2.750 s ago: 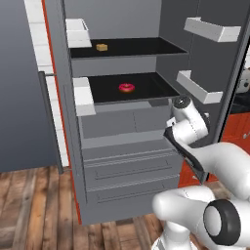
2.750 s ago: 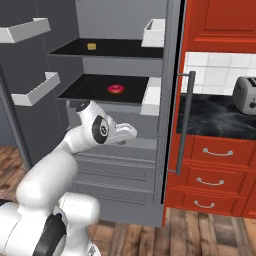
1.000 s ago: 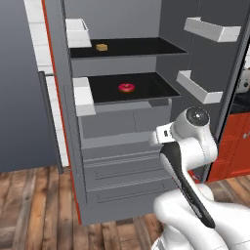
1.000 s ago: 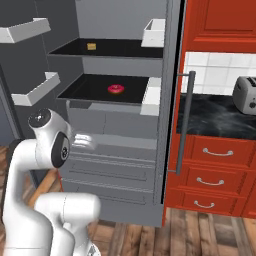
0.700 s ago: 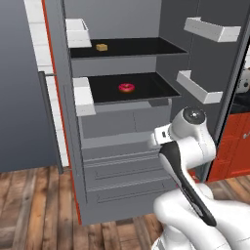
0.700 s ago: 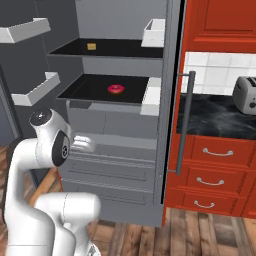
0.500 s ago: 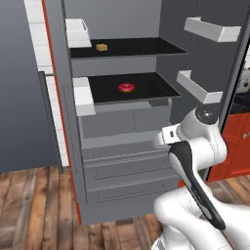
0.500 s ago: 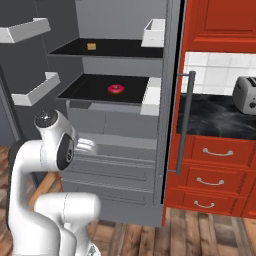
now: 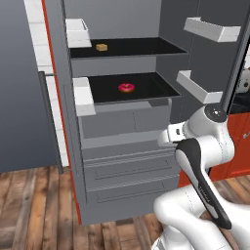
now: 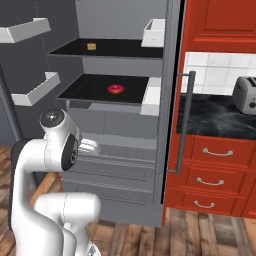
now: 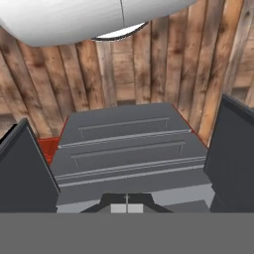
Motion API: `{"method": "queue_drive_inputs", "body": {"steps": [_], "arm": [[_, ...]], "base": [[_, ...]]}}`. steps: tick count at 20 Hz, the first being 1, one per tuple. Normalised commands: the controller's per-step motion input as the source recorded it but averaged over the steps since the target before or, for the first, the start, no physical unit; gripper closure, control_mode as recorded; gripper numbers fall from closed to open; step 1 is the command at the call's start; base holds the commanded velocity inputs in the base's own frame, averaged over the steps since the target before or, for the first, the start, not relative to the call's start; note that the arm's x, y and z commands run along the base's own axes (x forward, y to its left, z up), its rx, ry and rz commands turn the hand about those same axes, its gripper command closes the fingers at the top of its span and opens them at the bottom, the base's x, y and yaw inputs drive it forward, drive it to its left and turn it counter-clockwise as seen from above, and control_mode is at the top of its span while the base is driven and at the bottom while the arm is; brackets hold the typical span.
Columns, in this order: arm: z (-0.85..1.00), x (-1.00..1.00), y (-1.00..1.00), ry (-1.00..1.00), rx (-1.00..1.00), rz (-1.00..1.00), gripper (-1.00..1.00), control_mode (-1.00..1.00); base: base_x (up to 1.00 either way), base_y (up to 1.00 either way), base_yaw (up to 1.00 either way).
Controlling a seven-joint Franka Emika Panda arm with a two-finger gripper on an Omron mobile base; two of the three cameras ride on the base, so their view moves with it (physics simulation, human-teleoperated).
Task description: Take the cake and donut from the fridge and place them on the empty tray on the dining counter.
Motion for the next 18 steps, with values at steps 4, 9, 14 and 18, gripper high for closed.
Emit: {"method": "queue_drive_inputs", "body": {"steps": [4, 9, 14, 18], "arm": [[0.0, 0.0, 0.0, 0.0, 0.0, 0.0, 1.0, 1.0], [0.0, 0.0, 0.0, 0.0, 0.0, 0.0, 1.0, 1.0], [0.0, 0.0, 0.0, 0.0, 0.0, 0.0, 1.0, 1.0], [0.0, 0.0, 0.0, 0.0, 0.0, 0.0, 1.0, 1.0]], "base": [[0.06, 0.17, 0.0], [0.33, 0.23, -0.01], [0.43, 0.27, -0.02], [0.36, 0.26, -0.06]]}}
